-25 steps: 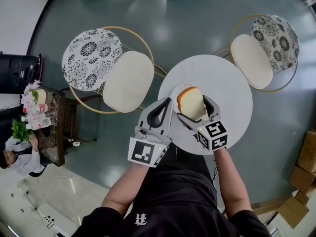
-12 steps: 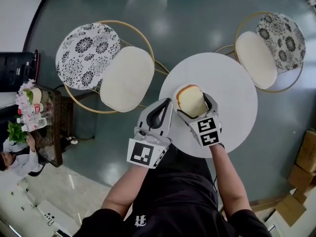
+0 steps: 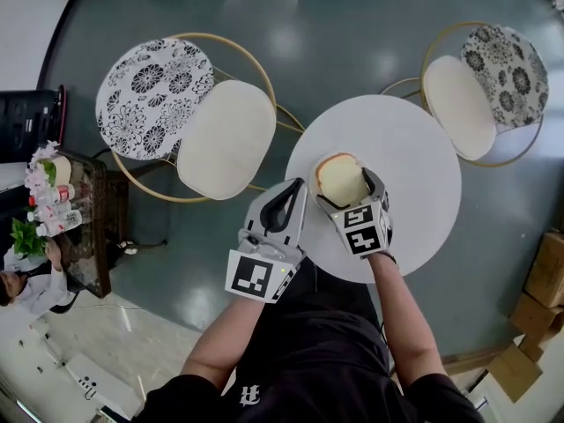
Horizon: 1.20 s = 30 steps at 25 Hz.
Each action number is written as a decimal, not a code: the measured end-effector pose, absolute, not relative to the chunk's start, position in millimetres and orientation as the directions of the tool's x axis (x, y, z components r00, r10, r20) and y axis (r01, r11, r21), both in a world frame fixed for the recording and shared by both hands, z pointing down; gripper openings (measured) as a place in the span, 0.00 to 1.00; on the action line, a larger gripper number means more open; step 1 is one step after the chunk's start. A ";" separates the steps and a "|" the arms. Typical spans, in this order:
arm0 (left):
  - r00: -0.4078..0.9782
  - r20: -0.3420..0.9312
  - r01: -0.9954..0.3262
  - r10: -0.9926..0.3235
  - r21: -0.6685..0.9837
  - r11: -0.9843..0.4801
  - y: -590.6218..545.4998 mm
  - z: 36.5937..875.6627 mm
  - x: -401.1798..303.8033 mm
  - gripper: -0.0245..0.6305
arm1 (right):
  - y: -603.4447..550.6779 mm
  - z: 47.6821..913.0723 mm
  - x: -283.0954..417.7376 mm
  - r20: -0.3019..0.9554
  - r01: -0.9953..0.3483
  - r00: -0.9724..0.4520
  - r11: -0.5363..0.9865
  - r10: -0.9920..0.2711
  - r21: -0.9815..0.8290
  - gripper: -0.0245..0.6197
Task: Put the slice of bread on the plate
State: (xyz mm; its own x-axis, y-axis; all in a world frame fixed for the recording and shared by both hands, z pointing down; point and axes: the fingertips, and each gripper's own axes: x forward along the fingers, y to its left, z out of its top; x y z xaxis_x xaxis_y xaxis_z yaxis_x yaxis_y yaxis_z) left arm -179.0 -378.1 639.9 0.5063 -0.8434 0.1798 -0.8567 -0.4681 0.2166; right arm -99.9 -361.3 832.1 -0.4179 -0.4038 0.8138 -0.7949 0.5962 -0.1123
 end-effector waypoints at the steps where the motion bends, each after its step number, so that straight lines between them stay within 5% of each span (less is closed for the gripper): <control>1: 0.506 0.182 -0.857 -0.843 0.216 -0.468 -378.6 640.4 -180.0 0.04 | -361.6 833.5 -100.6 0.818 -0.794 -0.414 0.597 -0.398 -0.111 0.83; 17: 0.504 0.213 -0.858 -0.837 0.232 -0.458 -381.9 629.6 -179.7 0.04 | -360.4 809.8 -104.5 0.814 -0.790 -0.444 0.592 -0.375 -0.159 0.83; 30: 0.546 0.234 -0.836 -0.804 0.220 -0.503 -354.3 521.3 -144.2 0.05 | -350.9 592.0 -97.2 0.573 -0.743 -0.636 0.610 -0.517 -0.275 0.81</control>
State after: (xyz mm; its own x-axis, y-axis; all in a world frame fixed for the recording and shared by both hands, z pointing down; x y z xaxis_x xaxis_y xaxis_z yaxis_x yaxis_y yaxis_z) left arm -144.2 -354.3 521.3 0.5460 -0.8044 0.2342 -0.8357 -0.5032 0.2199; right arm -97.2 -350.9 592.0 -0.6364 -0.5166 0.5728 -0.7429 0.6103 -0.2750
